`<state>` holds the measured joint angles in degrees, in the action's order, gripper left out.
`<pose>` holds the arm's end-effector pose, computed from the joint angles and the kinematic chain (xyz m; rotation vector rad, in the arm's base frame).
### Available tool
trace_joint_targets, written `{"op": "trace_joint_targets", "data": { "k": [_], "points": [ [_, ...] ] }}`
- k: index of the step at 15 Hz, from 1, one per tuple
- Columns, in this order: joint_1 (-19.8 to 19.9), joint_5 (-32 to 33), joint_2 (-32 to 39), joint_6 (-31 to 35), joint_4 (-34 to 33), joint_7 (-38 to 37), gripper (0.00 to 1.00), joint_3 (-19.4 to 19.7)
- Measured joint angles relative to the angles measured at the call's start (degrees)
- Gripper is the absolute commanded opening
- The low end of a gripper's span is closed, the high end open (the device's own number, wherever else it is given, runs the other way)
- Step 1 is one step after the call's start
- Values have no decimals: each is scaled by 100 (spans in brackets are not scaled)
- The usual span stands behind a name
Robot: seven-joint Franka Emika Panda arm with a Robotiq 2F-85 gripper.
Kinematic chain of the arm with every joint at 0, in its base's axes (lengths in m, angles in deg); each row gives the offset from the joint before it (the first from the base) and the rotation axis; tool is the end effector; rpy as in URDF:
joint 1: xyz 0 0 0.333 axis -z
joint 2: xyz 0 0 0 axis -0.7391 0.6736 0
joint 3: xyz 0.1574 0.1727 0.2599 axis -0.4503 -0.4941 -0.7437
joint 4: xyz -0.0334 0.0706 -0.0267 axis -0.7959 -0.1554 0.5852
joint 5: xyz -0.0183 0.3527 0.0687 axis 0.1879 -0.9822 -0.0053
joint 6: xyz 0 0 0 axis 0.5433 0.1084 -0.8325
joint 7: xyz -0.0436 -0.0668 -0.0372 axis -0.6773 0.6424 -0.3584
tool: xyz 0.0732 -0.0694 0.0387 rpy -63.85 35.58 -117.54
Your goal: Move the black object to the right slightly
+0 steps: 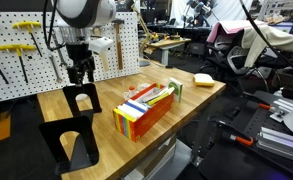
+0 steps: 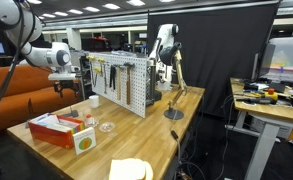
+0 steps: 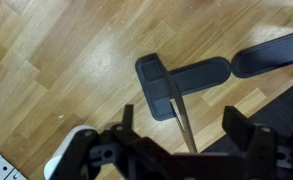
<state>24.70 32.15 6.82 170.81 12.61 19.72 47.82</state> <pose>0.6245 0.3956 0.2596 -2.8571 -1.2349 -0.0965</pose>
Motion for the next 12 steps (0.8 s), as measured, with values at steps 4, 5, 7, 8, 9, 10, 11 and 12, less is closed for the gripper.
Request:
{"op": "trace_joint_targets", "data": {
  "k": [4, 5, 7, 8, 9, 10, 11, 12],
  "points": [
    [-10, -8, 328, -200, -423, 88, 30, 0],
    [-10, -13, 373, -265, -497, 89, 25, 0],
    [-10, -16, 444, -415, -625, 90, 11, 0],
    [-11, -26, 460, -480, -662, 90, 2, 0],
    [-11, -42, 464, -542, -688, 90, 1, 0],
    [-11, -61, 466, -618, -718, 90, 0, 0],
    [-12, -74, 467, -679, -746, 90, 0, 0],
    [-14, -79, 467, -724, -765, 90, 0, 0]
  ]
}}
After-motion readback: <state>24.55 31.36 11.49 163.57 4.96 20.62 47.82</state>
